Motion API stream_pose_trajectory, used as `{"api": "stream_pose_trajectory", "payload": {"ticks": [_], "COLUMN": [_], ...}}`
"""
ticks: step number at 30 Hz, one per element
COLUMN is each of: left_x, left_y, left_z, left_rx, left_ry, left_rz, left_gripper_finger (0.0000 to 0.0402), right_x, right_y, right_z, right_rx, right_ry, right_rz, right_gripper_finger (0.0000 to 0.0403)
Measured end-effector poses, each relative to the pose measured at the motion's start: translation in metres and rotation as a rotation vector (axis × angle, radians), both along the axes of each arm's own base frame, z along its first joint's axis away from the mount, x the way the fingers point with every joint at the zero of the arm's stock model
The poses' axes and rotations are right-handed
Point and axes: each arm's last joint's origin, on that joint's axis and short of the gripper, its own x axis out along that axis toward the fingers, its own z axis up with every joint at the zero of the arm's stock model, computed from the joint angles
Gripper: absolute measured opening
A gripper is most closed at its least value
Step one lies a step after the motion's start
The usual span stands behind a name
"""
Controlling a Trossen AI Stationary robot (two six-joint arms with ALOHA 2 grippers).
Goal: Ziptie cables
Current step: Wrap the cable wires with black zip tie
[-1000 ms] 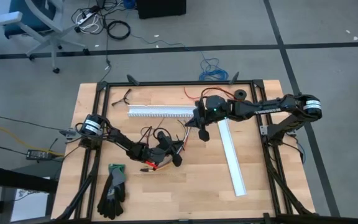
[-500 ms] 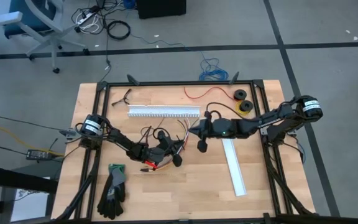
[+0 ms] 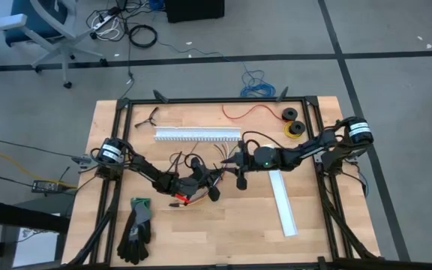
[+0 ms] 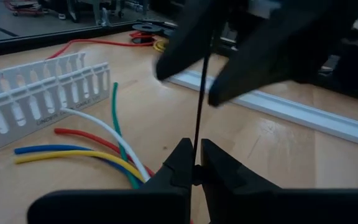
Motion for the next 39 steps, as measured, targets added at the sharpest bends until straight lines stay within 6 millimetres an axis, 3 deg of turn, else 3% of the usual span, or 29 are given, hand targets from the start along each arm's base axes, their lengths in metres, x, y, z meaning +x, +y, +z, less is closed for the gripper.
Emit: {"api": "stream_pose_trajectory", "payload": {"ticks": [18, 27, 39], "left_x": [0.002, 0.003, 0.005], "left_y": [0.004, 0.006, 0.009], "left_z": [0.003, 0.005, 0.007], "left_rx": [-0.010, -0.022, -0.036], "left_ry": [-0.030, -0.058, -0.072], "left_rz": [0.012, -0.001, -0.029], "left_gripper_finger": [0.0023, 0.0023, 0.0029], "right_x": [0.010, 0.010, 0.011], "right_y": [-0.008, -0.012, -0.014], "right_z": [0.002, 0.003, 0.003], "right_rx": [0.023, 0.035, 0.035], "right_ry": [0.057, 0.051, 0.050], "right_rz": [0.127, 0.162, 0.134], "right_gripper_finger": [0.0108, 0.0007, 0.0001]}}
